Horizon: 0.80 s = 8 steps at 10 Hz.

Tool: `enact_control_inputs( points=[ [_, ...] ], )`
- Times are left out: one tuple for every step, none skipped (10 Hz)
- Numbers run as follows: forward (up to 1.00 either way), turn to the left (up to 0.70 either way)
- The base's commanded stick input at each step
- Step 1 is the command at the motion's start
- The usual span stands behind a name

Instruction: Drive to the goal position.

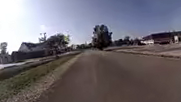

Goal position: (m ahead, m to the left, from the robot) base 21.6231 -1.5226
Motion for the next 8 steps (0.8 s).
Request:
enact_control_inputs(
  points=[
    [0.70,0.00],
    [0.70,0.00],
    [0.70,0.00],
    [0.70,0.00],
    [0.70,0.00],
    [0.70,0.00],
    [0.70,0.00],
    [0.70,0.00]
  ],
)
